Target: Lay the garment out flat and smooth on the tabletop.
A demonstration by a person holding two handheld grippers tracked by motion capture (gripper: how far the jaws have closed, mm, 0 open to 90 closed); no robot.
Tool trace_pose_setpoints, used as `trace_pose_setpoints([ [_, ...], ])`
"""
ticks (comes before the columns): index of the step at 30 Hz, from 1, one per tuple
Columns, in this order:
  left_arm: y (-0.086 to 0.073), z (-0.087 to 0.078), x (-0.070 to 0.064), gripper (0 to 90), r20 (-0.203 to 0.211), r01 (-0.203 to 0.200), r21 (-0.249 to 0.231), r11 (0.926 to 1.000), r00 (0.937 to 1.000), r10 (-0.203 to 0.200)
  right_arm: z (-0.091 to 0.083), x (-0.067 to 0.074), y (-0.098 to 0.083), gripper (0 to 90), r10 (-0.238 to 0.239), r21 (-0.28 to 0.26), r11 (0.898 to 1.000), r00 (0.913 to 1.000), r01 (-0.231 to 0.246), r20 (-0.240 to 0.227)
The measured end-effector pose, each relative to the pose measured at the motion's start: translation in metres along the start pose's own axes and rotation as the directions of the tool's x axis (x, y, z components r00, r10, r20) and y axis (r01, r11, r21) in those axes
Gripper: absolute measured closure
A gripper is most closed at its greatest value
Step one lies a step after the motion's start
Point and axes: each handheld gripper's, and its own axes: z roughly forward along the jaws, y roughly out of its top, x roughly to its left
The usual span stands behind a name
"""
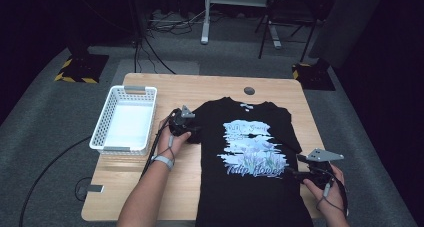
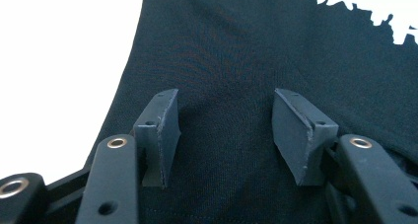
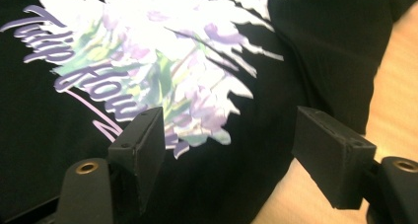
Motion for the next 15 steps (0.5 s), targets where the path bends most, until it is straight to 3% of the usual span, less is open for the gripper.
trace_pose_setpoints([
  [9,-0.005,-0.005,0.007,44.6,0.021,0.011,0.004,0.9999,0.9997,-0.011,0.002,-0.002,0.028,28.6,-0.074,0.022,0.997,0.9968,0.075,-0.031],
  [15,-0.005,-0.005,0.007,44.2,0.023,0.014,0.003,0.9999,0.9996,-0.014,0.000,-0.009,0.041,28.2,-0.085,0.027,0.996,0.9953,0.086,-0.047],
])
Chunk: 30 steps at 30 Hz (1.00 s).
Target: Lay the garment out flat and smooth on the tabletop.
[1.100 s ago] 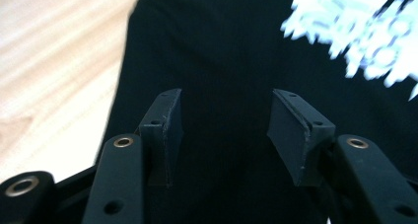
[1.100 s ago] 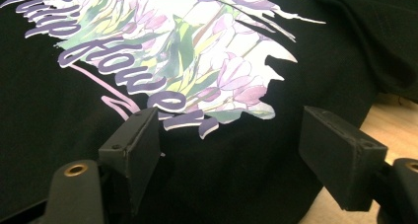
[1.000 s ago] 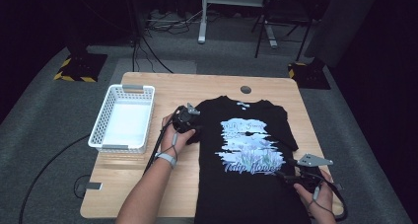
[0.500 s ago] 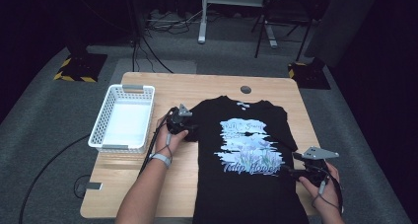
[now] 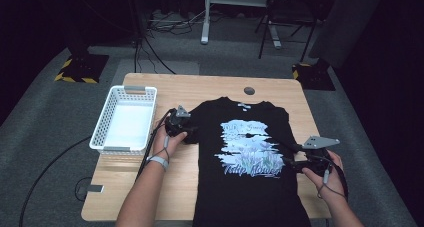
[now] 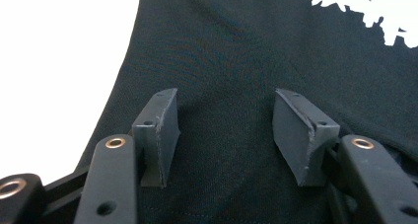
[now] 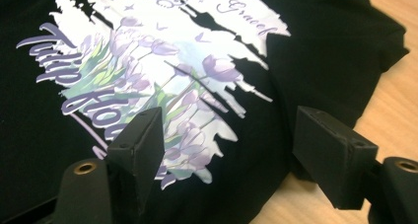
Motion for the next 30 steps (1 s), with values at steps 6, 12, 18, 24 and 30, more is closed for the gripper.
trace_pose_setpoints([
  [6,0.000,0.000,0.000,44.0,-0.002,-0.002,0.000,1.0000,1.0000,0.002,-0.001,-0.009,0.008,28.3,-0.001,-0.015,1.000,1.0000,0.001,0.007],
  [12,0.000,0.000,0.000,43.9,-0.001,0.000,0.001,1.0000,1.0000,0.000,0.002,-0.020,0.019,27.9,-0.010,-0.005,1.000,0.9998,0.010,0.017],
  [18,0.000,0.000,0.000,43.8,-0.001,0.000,0.001,1.0000,1.0000,0.000,0.004,-0.030,0.028,27.8,-0.020,-0.008,1.000,0.9997,0.020,0.013],
  [24,0.000,0.000,0.000,43.8,0.000,0.002,0.000,1.0000,1.0000,-0.002,0.007,-0.039,0.040,27.9,-0.027,-0.020,0.999,0.9995,0.027,0.019],
  [30,0.000,0.000,0.000,43.9,-0.001,0.001,0.000,1.0000,1.0000,-0.001,0.013,-0.047,0.050,27.9,-0.041,-0.019,0.999,0.9989,0.042,0.021],
])
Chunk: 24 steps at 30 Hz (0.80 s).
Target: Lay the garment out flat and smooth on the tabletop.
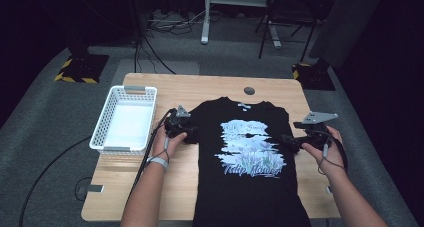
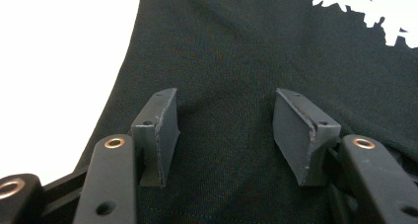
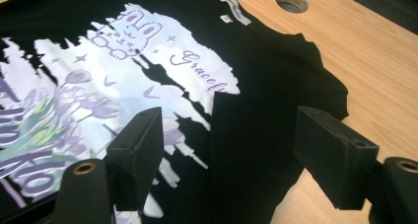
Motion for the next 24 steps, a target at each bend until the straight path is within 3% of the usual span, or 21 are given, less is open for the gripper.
trace_pose_setpoints([
  [15,0.000,0.000,0.000,43.9,0.001,0.001,0.000,1.0000,1.0000,-0.001,0.028,-0.017,0.010,28.9,0.018,0.033,0.999,0.9998,-0.018,0.012],
  [24,0.000,0.000,0.000,43.9,0.001,0.002,0.000,1.0000,1.0000,-0.002,0.056,-0.011,0.009,30.8,0.011,0.072,0.997,0.9999,-0.011,0.002],
])
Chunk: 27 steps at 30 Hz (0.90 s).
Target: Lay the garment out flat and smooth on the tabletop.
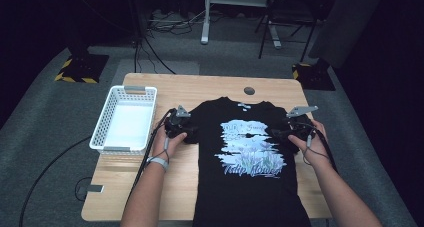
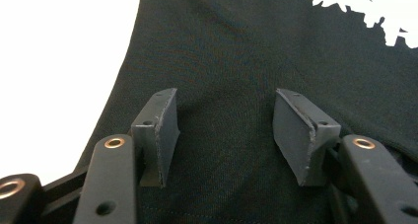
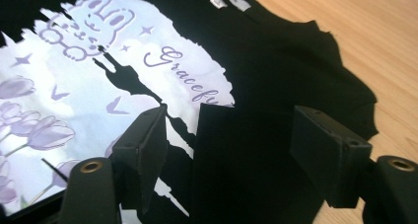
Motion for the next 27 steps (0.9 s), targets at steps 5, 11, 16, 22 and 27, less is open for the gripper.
trace_pose_setpoints([
  [5,0.000,0.000,0.000,43.9,-0.001,-0.001,0.000,1.0000,1.0000,0.001,0.007,0.000,-0.003,31.8,-0.003,0.023,1.000,1.0000,0.003,-0.005],
  [11,0.000,0.000,0.000,43.9,-0.001,-0.002,0.000,1.0000,1.0000,0.002,0.020,0.002,-0.007,38.2,-0.004,0.058,0.998,0.9999,0.005,-0.017],
  [16,0.000,0.000,0.000,43.9,-0.001,-0.001,0.000,1.0000,1.0000,0.001,0.034,0.000,-0.013,50.5,0.008,0.098,0.995,0.9997,-0.006,-0.025],
  [22,0.000,0.000,0.000,43.9,-0.001,-0.001,0.000,1.0000,1.0000,0.001,0.039,-0.003,-0.016,77.8,0.035,0.090,0.996,0.9974,-0.030,-0.063],
  [27,0.000,0.000,0.000,43.9,-0.002,-0.003,0.000,1.0000,1.0000,0.003,0.034,-0.005,-0.016,85.3,0.030,0.094,0.995,0.9984,-0.025,-0.048],
])
